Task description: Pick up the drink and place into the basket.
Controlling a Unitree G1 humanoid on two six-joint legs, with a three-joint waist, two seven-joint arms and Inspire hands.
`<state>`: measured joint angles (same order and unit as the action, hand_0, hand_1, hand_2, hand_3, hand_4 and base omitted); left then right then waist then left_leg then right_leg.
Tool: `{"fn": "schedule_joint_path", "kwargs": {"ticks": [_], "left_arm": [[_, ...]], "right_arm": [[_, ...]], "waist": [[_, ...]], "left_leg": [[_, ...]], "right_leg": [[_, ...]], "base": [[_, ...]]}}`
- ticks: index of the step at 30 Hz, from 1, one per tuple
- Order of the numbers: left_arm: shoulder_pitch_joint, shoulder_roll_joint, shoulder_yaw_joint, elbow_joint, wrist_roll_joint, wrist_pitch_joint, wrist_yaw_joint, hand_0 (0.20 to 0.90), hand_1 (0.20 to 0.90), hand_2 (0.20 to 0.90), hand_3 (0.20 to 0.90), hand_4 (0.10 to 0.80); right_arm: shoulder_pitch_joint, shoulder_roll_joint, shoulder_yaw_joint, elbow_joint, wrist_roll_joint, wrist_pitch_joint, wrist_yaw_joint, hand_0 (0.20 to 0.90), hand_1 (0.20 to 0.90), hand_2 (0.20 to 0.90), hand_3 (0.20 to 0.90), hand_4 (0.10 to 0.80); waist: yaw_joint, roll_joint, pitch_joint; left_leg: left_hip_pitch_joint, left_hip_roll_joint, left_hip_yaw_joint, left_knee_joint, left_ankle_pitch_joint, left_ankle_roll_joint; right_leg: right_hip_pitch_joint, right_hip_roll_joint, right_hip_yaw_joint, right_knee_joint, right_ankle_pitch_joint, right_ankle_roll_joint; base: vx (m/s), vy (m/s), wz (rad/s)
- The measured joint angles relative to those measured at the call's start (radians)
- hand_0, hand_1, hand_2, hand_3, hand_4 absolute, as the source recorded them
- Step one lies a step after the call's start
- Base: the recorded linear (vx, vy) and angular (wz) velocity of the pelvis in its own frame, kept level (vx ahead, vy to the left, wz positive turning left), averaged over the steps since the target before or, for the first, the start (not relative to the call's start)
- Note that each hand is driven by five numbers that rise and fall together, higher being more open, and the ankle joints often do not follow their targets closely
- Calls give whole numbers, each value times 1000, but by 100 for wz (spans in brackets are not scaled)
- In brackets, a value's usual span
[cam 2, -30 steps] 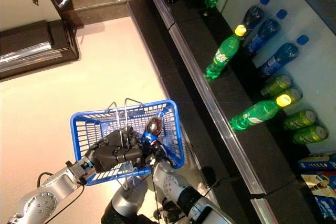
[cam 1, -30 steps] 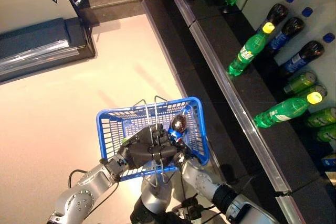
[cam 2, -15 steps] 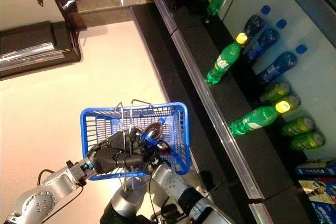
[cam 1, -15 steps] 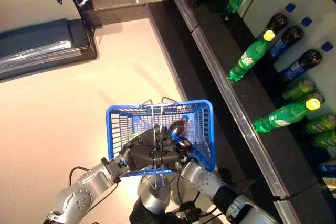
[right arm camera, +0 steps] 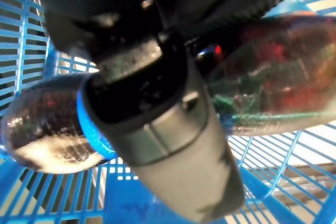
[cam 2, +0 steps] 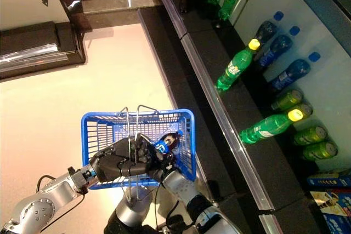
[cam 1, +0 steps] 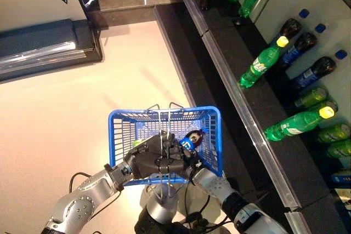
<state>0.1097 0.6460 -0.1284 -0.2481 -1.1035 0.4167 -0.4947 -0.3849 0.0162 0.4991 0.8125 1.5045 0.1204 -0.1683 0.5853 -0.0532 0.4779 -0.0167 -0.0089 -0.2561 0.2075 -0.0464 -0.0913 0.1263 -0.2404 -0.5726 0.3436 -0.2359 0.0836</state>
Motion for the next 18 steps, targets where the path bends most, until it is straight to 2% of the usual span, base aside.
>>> {"fn": "schedule_joint_path", "kwargs": {"ticks": [6,12,18], "left_arm": [[-1,3,0,0,-3,22,1,300,300,300,200,100],[8,29,21,0,-3,37,3,300,300,300,200,100],[30,32,59,0,-3,40,3,300,300,300,200,100]], "right_arm": [[1,1,-11,23,-1,-20,18,900,900,900,900,800],[13,25,8,8,-22,-48,46,900,900,900,900,800],[84,17,15,-135,-52,-99,49,900,900,900,900,800]], "waist": [[12,-5,-3],[13,-25,-15],[13,-40,-23]], "left_leg": [[6,2,0,0,0,0],[9,3,0,-4,0,0],[4,12,2,-6,0,0]], "right_leg": [[13,13,0,-21,11,-1],[18,17,0,-29,14,-1],[26,36,-1,-70,37,-1]], "base": [[3,-1,1],[-4,-10,0],[0,-24,-1]]}}
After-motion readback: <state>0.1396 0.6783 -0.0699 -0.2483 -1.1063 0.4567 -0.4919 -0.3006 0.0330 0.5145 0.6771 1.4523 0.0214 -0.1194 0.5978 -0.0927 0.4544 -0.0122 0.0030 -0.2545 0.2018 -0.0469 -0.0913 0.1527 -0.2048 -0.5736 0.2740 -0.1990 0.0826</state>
